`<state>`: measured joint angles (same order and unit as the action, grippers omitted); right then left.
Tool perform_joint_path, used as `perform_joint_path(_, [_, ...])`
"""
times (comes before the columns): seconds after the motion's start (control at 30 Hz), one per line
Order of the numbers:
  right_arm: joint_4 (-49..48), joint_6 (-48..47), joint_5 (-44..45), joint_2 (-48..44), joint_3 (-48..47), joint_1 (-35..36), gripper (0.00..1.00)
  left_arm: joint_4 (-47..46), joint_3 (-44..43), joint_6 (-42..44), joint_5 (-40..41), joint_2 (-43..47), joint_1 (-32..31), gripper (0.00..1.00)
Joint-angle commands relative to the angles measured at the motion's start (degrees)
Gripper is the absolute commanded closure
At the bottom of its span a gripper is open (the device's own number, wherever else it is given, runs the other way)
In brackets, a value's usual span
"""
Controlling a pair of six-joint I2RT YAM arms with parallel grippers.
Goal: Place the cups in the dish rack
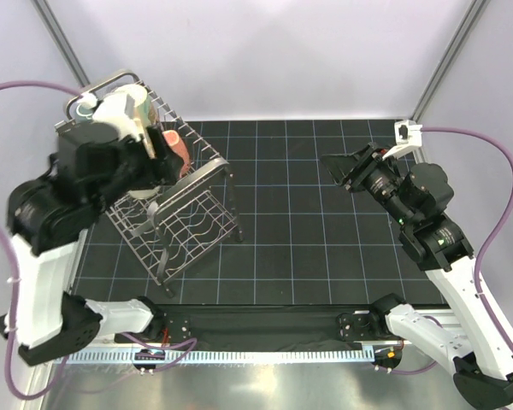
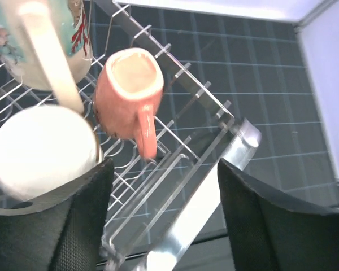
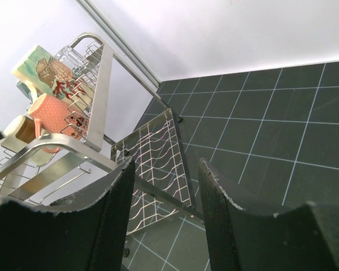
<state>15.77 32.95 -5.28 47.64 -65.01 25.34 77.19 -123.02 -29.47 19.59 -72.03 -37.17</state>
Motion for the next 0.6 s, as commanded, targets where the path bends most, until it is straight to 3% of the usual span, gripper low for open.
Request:
perform_joint_path(0.0, [0.8, -0.4, -0.3, -0.1, -1.5, 0.1, 0.49, -1.6, 1.3, 0.8, -4.6, 6.6, -0.3, 0.26])
perform_joint_path(0.17, [4.6, -1.0, 0.2, 0.0, -3.1, 0.1, 0.49, -17.7, 5.3, 0.9, -14.3, 10.3, -0.3, 0.20])
perform_joint_path(0.43, [13.0, -2.3, 1.0, -3.3, -1.4, 0.1, 0.49, -28.8, 1.3, -4.7, -31.1, -0.6, -0.4, 0.21])
perform_joint_path(0.47, [13.8, -2.3, 1.7, -4.2, -1.2, 0.2, 0.49, -29.7, 1.3, -6.5, -32.8, -3.3, -0.6, 0.18])
perform_joint_path(0.5, [15.9, -2.3, 2.1, -4.7, -0.9, 0.2, 0.49, -30.6, 1.0, -6.9, -34.8, -4.5, -1.4, 0.01])
perform_joint_path(0.57, [18.3, -2.2, 3.4, -5.7, 0.2, 0.1, 0.49, -30.8, -1.3, -5.7, -32.7, -8.9, -7.0, 0.00])
